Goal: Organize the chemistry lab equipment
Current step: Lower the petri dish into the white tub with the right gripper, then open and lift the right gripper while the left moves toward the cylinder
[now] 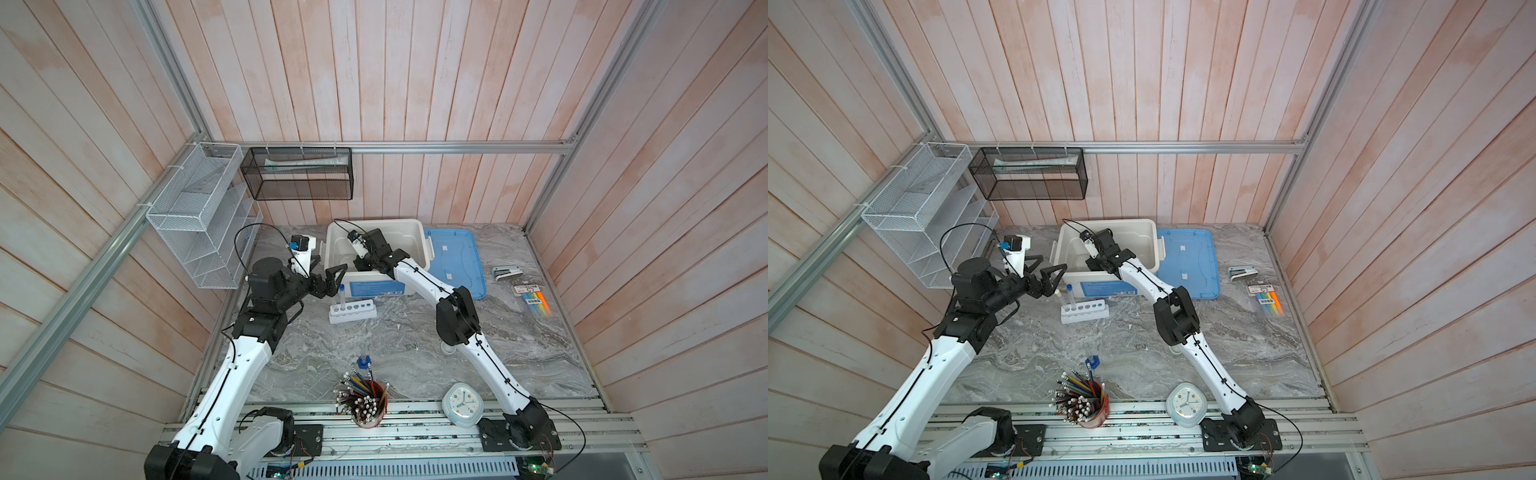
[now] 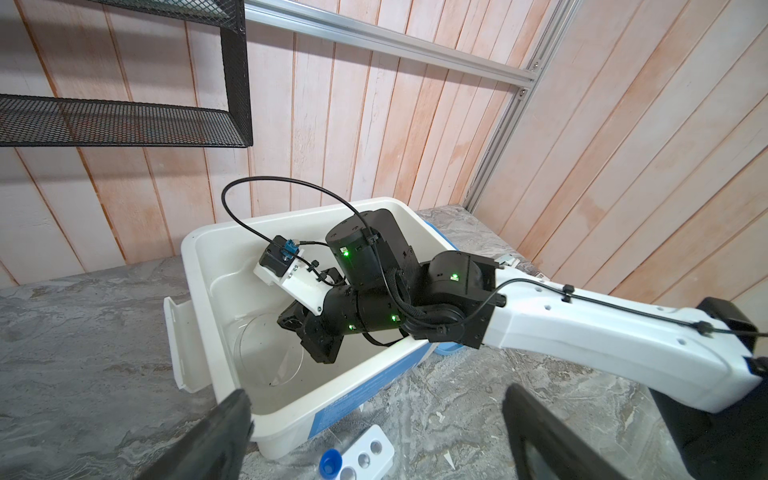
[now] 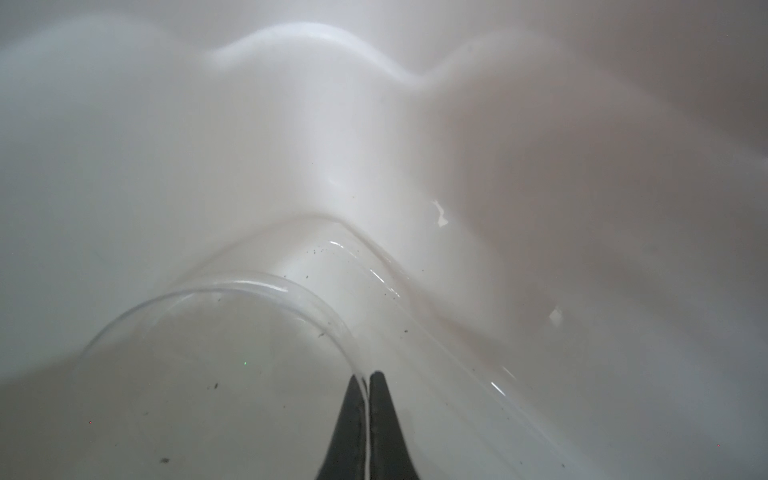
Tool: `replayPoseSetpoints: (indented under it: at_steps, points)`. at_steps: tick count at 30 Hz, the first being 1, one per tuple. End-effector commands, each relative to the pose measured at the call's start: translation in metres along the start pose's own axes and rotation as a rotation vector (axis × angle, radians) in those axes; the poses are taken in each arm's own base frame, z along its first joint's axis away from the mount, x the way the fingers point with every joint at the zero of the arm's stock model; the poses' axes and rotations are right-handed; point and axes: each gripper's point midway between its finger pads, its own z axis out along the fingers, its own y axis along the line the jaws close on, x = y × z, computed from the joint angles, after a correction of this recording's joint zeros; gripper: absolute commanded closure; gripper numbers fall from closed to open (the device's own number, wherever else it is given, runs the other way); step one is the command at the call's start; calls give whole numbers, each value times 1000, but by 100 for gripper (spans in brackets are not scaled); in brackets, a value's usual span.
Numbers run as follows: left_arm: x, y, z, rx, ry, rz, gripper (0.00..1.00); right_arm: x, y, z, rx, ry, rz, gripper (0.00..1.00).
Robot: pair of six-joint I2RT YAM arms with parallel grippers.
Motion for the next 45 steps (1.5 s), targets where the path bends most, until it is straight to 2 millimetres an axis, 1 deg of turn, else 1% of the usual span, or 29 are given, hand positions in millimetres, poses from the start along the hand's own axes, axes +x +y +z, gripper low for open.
replayPoseSetpoints:
  at_steps: [1, 8, 20, 24, 27, 32, 36, 39, 43, 44, 45]
  points:
    - [3, 0, 1, 12, -1, -10, 4, 10, 1, 14, 13, -4, 3, 95]
    - [3, 1, 1, 7, 0, -10, 4, 9, 3, 18, 3, -22, 9, 94]
    - [3, 0, 1, 13, 2, -10, 4, 18, 8, 24, -16, -9, 14, 91]
    - [3, 0, 2, 16, 3, -10, 4, 17, 8, 24, -18, -11, 13, 87]
    - [3, 0, 2, 14, 3, -9, 4, 18, 9, 23, -22, -6, 12, 81]
    - [2, 0, 1, 15, 1, -7, 4, 15, 8, 21, -17, -9, 7, 78]
    - [2, 0, 0, 10, 0, -4, 4, 2, 6, 14, -13, -33, 5, 77]
    - [1, 1, -1, 4, -1, 1, 4, -18, 0, -2, 14, -66, -5, 77]
    - [-2, 1, -4, -7, -6, 13, 4, -62, -15, -40, 31, -149, 11, 74]
    - [-4, 0, -5, -9, -9, 19, 4, -74, -19, -53, 37, -172, 11, 73]
    - [-5, 0, -7, -15, -12, 23, 4, -90, -22, -70, 46, -203, 9, 73]
